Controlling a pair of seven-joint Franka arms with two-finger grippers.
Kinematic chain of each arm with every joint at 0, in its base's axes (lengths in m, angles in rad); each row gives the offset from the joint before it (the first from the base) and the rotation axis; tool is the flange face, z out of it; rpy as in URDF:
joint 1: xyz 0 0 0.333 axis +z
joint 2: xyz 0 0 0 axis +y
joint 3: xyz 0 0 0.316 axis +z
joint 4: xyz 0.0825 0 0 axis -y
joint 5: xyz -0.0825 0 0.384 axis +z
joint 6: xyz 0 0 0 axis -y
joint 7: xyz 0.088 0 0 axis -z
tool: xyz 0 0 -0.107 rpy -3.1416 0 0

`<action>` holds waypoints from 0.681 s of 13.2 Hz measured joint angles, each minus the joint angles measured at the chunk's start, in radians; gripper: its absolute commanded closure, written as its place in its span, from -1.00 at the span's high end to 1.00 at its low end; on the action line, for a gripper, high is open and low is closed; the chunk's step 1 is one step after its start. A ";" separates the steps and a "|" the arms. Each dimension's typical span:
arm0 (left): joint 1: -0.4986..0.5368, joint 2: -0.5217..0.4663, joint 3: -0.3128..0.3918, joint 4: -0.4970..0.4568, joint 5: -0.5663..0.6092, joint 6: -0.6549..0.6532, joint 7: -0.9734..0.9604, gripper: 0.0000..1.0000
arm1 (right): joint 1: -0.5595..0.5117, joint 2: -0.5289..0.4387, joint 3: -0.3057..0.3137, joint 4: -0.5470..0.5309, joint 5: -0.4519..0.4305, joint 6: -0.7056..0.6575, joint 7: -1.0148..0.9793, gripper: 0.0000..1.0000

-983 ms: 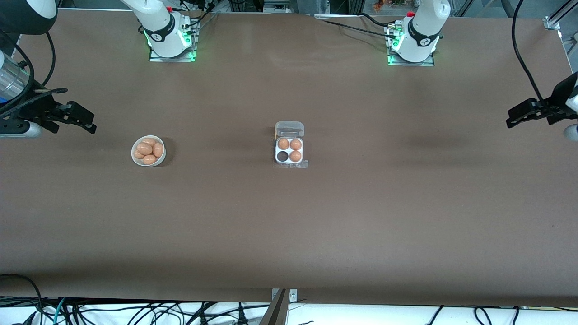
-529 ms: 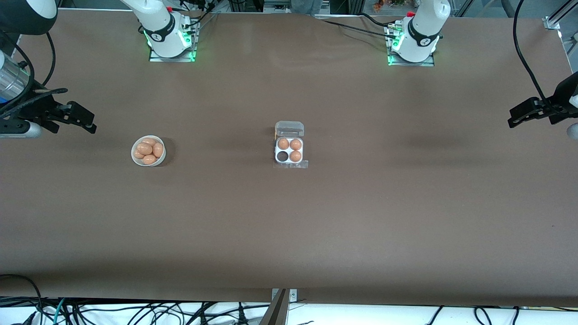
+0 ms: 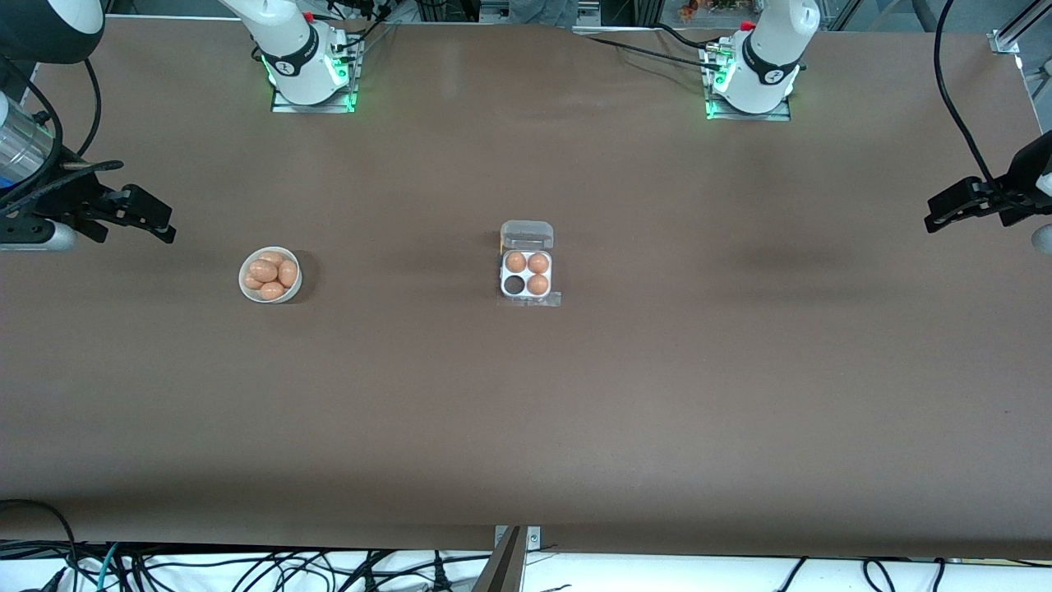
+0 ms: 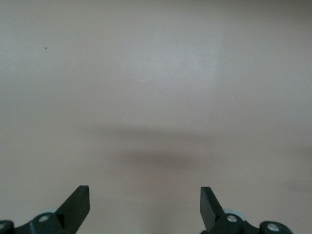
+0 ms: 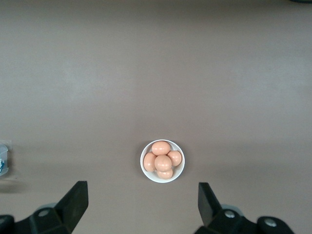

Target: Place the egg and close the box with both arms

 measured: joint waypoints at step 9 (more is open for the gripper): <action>0.000 0.004 0.000 0.011 0.000 0.000 0.000 1.00 | 0.000 0.000 0.000 0.000 0.000 -0.012 0.000 1.00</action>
